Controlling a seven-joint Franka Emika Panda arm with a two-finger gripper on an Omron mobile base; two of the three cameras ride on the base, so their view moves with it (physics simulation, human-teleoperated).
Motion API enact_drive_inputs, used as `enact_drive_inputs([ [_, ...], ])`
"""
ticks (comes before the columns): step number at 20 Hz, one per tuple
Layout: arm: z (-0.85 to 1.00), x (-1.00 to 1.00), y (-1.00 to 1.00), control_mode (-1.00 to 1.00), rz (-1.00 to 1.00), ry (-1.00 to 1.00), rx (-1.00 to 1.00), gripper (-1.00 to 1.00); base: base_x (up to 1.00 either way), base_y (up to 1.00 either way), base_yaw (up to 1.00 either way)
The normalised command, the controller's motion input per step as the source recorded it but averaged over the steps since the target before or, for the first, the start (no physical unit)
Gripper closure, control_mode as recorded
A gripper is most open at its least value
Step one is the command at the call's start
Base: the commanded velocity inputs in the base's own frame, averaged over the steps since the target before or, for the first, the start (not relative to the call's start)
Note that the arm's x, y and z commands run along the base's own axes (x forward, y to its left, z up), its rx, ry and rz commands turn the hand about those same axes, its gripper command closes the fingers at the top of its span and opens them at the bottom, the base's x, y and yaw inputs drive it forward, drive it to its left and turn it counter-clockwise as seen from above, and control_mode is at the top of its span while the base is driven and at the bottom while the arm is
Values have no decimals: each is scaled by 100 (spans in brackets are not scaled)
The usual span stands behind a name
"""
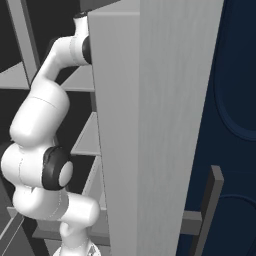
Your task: Grab a lemon wedge from the fridge and one ice cube from the ice bowl, and put them in the glass of lemonade.
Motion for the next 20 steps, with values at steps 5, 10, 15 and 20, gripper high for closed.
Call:
enact_drive_inputs([
  [5, -8, 0, 0, -100, 0, -2, 0, -100, 0, 0, 0],
  [10, 0, 0, 0, -100, 0, 0, 0, -100, 0, 0, 0],
  [15, 0, 0, 0, -100, 0, 0, 0, 100, 0, 0, 0],
  [20, 0, 0, 0, -100, 0, 0, 0, 100, 0, 0, 0],
])
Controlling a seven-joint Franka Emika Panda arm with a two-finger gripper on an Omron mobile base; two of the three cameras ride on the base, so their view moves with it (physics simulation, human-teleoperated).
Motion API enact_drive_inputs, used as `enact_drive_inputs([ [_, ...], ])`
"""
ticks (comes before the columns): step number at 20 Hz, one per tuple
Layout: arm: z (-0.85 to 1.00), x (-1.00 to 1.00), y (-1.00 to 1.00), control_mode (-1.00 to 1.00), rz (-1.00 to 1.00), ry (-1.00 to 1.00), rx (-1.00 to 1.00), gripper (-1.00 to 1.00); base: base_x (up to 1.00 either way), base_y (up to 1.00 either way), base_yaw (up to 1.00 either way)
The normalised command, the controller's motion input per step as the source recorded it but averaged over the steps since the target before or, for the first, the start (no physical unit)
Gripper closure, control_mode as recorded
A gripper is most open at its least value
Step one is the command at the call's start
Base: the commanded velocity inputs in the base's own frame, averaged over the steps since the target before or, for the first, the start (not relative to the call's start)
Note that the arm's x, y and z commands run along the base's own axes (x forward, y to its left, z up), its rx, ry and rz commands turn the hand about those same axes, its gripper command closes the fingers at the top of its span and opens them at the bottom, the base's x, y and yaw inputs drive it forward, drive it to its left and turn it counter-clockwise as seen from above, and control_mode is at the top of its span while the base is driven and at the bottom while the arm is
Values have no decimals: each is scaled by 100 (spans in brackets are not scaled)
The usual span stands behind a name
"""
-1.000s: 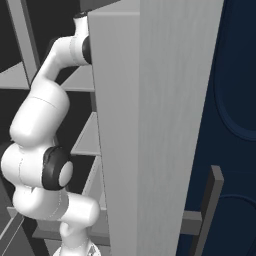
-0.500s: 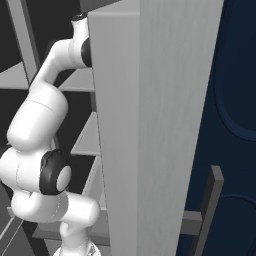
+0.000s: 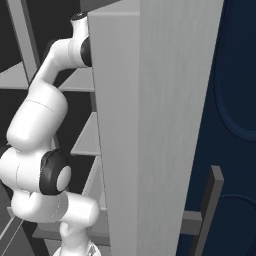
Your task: Grab a lemon wedge from the fridge and one ice cube from the ice bowl, and put them in the glass of lemonade.
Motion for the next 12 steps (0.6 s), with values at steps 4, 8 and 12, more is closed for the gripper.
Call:
enact_drive_inputs([
  [4, 2, -51, 0, -100, 5, -3, 2, 100, 0, 0, 0],
  [8, 15, -92, 7, -100, 17, -6, 1, 100, 0, 0, 0],
  [12, 19, -97, 32, -100, 28, 0, 0, 100, 0, 0, 0],
])
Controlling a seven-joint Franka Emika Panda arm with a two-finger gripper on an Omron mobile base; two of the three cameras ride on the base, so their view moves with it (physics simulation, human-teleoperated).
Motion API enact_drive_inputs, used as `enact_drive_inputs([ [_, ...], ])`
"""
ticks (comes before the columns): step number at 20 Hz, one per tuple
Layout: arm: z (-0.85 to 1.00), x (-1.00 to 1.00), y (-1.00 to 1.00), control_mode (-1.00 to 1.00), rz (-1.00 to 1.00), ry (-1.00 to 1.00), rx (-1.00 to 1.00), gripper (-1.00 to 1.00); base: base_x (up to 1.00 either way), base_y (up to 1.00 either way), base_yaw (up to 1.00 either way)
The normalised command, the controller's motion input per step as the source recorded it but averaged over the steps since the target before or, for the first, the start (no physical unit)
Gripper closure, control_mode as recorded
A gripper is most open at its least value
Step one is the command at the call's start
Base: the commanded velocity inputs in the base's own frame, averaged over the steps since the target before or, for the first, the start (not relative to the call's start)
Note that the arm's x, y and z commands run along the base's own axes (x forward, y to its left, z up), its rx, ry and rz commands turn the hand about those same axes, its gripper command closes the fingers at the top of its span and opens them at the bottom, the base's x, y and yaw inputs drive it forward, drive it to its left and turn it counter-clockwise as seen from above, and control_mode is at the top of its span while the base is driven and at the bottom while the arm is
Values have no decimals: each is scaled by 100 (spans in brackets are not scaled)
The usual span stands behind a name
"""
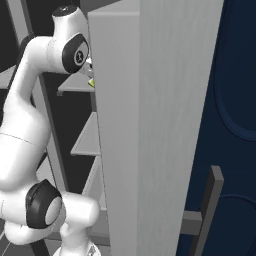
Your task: Grab a lemon wedge from the fridge and one ice cube from the ice bowl, and put them in the glass of lemonade.
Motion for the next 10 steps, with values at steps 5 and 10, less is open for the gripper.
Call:
enact_drive_inputs([
  [5, 13, -96, 47, -100, 36, 0, 0, 100, 0, 0, 0],
  [10, 14, -100, 43, -100, 35, 0, 0, 100, 0, 0, 0],
])
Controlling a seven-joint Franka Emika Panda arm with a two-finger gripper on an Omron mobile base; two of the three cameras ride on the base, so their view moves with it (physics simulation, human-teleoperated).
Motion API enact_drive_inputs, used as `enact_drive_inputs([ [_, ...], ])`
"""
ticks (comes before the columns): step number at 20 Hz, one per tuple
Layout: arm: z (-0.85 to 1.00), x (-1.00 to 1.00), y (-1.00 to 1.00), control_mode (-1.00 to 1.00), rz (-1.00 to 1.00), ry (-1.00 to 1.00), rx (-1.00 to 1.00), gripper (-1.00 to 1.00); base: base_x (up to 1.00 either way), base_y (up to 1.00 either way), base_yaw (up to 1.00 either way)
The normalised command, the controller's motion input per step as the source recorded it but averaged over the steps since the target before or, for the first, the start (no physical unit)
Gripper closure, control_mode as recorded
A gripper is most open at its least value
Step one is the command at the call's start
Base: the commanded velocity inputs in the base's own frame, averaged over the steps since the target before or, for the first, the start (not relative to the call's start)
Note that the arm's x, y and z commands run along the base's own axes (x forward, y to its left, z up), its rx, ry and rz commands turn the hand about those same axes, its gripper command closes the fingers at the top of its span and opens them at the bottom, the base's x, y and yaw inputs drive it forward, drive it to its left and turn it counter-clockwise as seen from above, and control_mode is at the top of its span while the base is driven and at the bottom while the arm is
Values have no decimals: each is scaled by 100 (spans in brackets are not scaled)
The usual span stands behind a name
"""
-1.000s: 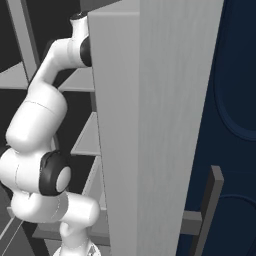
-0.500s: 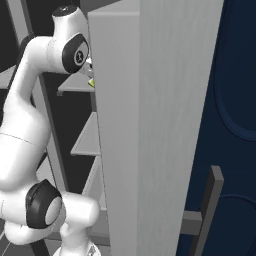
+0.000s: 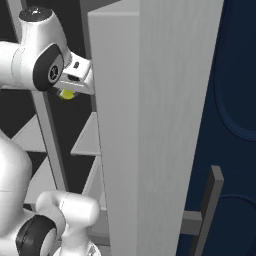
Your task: Grab a lemon wedge from the fridge and one ice cube from the ice bowl, and put them in the glass of lemonade.
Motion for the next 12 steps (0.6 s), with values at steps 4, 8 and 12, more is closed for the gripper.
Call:
enact_drive_inputs([
  [4, 8, -100, 44, -100, 31, 0, 0, 100, 0, 0, 0],
  [8, 0, -100, 18, -100, 21, 0, 0, 100, 0, 0, 0],
  [12, 0, -100, 5, -100, 11, 0, -1, 100, 0, 0, 0],
])
